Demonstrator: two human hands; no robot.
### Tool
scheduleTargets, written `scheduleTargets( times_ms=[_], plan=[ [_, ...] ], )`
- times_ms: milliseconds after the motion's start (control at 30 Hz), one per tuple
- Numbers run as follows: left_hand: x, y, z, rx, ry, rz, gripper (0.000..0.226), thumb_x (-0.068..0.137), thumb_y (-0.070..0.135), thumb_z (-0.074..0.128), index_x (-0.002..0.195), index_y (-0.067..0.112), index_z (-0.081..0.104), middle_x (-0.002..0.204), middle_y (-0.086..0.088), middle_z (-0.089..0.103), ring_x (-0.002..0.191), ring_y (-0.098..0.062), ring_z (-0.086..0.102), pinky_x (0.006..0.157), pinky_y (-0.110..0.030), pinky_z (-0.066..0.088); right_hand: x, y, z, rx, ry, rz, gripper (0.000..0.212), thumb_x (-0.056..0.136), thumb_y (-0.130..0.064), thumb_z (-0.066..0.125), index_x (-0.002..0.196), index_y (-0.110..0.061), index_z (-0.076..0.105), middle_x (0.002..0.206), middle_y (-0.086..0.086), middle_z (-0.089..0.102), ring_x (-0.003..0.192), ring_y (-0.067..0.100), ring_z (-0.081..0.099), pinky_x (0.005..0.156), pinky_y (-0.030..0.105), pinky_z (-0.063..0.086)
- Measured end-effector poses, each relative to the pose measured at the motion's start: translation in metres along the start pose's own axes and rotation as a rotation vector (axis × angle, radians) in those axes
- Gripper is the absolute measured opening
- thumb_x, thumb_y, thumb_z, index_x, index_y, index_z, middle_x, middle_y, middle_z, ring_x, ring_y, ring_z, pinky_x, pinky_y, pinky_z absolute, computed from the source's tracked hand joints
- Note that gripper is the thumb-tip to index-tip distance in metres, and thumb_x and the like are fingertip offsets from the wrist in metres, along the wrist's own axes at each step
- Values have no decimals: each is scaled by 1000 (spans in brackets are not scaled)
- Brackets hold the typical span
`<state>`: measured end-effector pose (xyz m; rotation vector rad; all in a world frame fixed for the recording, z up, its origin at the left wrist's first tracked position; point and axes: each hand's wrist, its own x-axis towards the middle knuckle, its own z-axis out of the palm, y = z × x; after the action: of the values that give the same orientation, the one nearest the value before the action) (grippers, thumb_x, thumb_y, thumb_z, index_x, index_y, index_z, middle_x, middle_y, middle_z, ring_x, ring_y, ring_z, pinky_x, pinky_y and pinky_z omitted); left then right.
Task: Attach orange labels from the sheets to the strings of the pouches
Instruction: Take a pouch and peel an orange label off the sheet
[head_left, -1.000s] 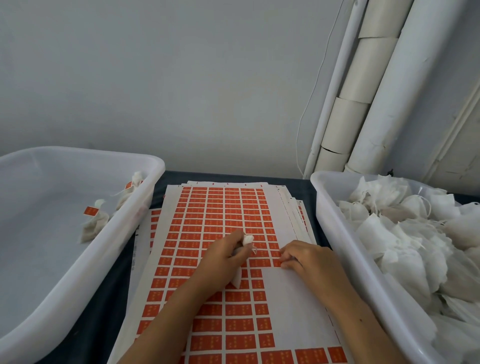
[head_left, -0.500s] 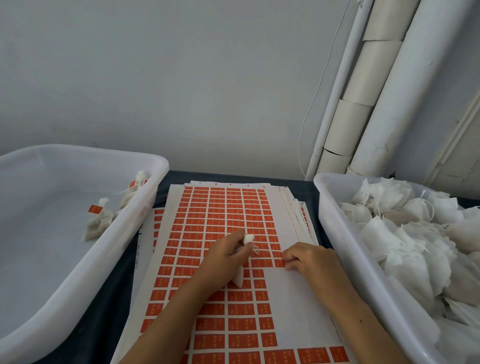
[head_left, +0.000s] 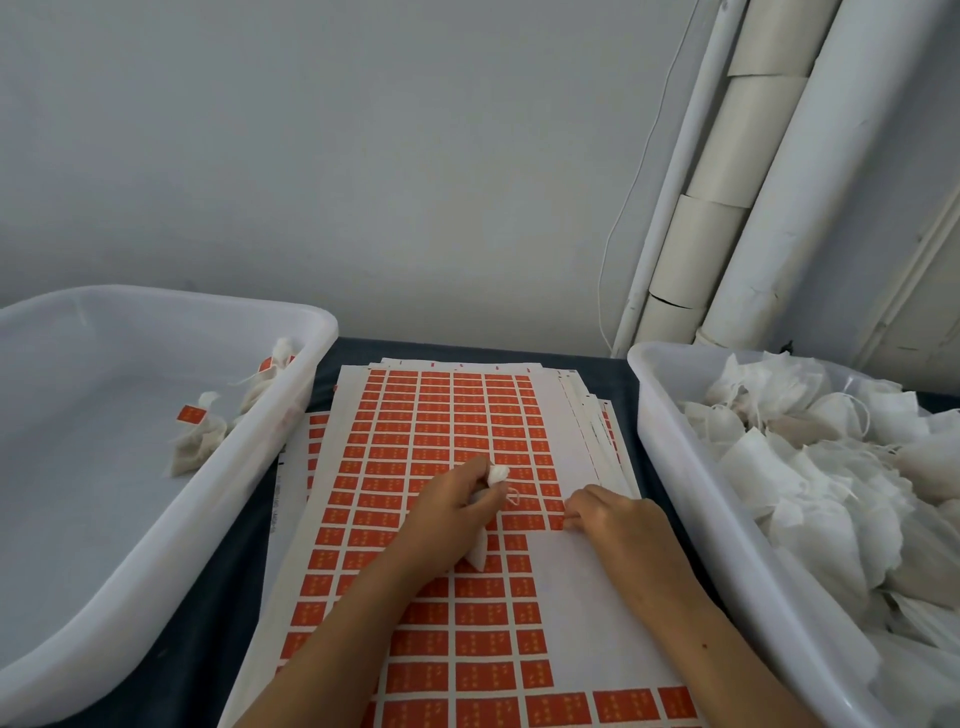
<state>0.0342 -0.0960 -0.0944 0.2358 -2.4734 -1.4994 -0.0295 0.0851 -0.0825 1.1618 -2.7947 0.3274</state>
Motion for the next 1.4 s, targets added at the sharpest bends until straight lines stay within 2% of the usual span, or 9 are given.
scheduleTargets(
  times_ms=[200, 333, 500, 667, 767, 900, 1100, 1267, 1400],
  plan=[
    [0, -1, -1, -17, -4, -6, 17, 97, 34, 48, 81, 28, 51, 76, 12, 60, 68, -4, 60, 57, -10, 44, -5, 2, 0, 77, 53, 30, 33, 89, -45, 54, 117, -29, 57, 122, -15, 59, 102, 3, 60, 93, 11, 42],
    [1, -1, -1, -15, -7, -4, 17, 97, 33, 48, 80, 29, 51, 74, 13, 58, 65, -2, 58, 55, -8, 41, -6, 5, -5, 185, 72, 38, 29, 85, -37, 60, 110, -24, 64, 116, -12, 64, 100, 5, 62, 91, 9, 40],
    [2, -3, -1, -18, -3, 3, 18, 97, 34, 48, 80, 28, 52, 72, 13, 58, 60, 2, 57, 53, -6, 41, -8, 1, -5, 200, 90, 19, 30, 80, -41, 63, 105, -25, 68, 112, -14, 66, 97, 2, 64, 87, 4, 36],
    [2, -4, -1, -29, -9, 12, 18, 97, 33, 48, 80, 27, 52, 70, 13, 56, 59, 1, 55, 54, -8, 41, -7, 0, -1, 289, 193, 160, 14, 85, -29, 63, 93, -17, 67, 99, -12, 63, 85, 2, 59, 87, 11, 44],
    [3, -4, -1, -23, -7, 15, 18, 96, 34, 48, 80, 27, 51, 70, 13, 56, 62, -1, 55, 56, -9, 41, -7, -4, 4, 367, 248, 246, 12, 87, -26, 62, 92, -18, 69, 98, -15, 60, 84, -2, 55, 83, 5, 37],
    [3, -3, 0, -17, 0, 16, 18, 97, 34, 48, 79, 28, 51, 73, 11, 57, 67, -4, 56, 58, -10, 43, -8, -7, 9, 555, 266, 378, 2, 87, -21, 63, 86, -22, 64, 101, -15, 56, 88, -1, 51, 88, 14, 36],
    [2, -3, 1, -8, 1, 12, 18, 96, 34, 48, 79, 29, 50, 73, 13, 58, 65, -3, 57, 56, -8, 41, -5, -8, 5, 786, 167, 475, 9, 86, -15, 64, 85, -21, 70, 107, -12, 52, 100, 5, 49, 95, 25, 38],
    [2, -4, 1, -13, 5, 4, 18, 96, 35, 49, 79, 29, 51, 71, 15, 57, 58, 8, 57, 51, -4, 39, -4, -16, 7, 764, 173, 452, 5, 83, -14, 67, 85, -17, 70, 106, -12, 52, 101, 6, 51, 98, 29, 42],
    [2, -5, 1, -27, 5, 9, 18, 96, 35, 49, 79, 29, 51, 71, 15, 58, 58, 9, 56, 51, -4, 40, -5, -19, 13, 715, 266, 400, 7, 81, -18, 70, 81, -23, 65, 97, -13, 58, 92, 5, 57, 91, 22, 45]
  ],
)
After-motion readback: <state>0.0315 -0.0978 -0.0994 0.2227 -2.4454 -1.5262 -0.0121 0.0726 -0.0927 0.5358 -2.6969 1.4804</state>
